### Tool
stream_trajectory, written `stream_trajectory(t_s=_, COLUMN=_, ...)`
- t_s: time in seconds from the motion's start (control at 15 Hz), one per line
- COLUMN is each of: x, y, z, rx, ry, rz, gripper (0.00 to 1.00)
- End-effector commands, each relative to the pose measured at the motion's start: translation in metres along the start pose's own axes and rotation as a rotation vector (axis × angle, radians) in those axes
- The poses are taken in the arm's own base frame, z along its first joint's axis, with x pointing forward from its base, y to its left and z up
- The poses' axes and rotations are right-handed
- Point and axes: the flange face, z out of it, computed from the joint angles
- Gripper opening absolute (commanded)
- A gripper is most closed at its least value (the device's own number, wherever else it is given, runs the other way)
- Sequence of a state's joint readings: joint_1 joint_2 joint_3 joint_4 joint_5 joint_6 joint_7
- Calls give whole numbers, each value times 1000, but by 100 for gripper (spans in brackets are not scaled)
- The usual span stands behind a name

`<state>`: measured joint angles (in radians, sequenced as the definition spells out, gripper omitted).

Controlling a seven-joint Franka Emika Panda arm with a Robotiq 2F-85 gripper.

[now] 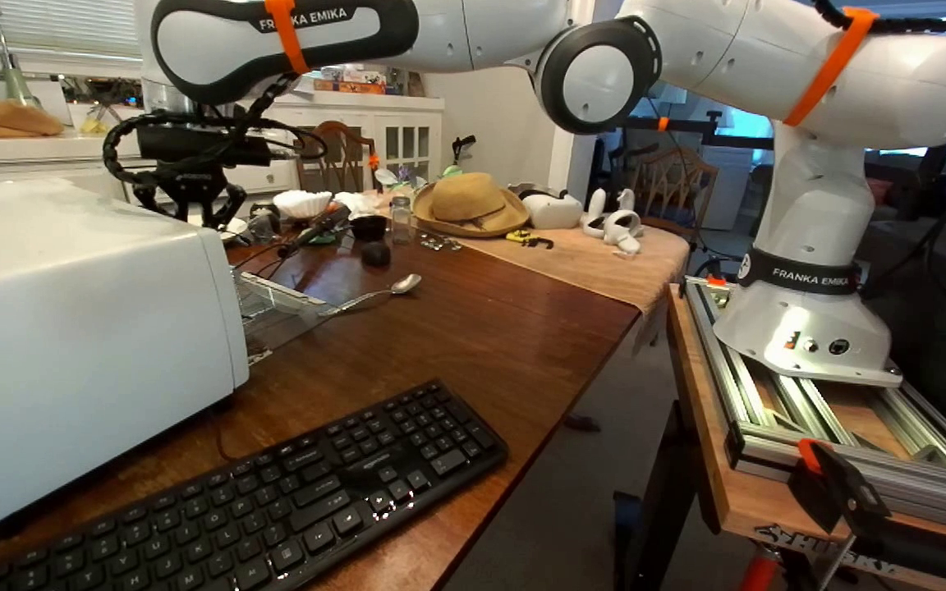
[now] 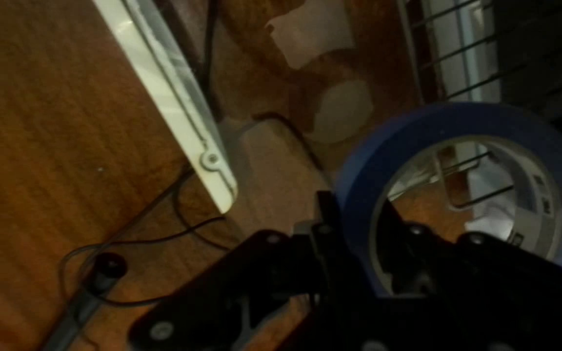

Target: Use the silver spoon to pull out the oven rack then put the blue masking tape on top of the oven.

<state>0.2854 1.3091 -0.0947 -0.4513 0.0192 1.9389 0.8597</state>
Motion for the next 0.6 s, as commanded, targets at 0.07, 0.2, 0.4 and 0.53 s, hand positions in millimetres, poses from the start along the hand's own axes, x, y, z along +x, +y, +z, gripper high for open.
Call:
stream_trajectory(t_s=0.07, x=21, y=10, z=-33, rx=-79, ry=146, rz=187, gripper=6)
stream_trajectory(t_s=0.2, x=30, y=11, z=-47, rx=-68, ry=217, rz=264, gripper=6)
stream_trajectory(t_s=0.4, x=41, y=5, z=-75, rx=-1, ry=329, rz=348, gripper=6)
stream_trajectory(t_s=0.53, x=47, y=-3, z=-96, rx=83, ry=400, rz=356, gripper=6)
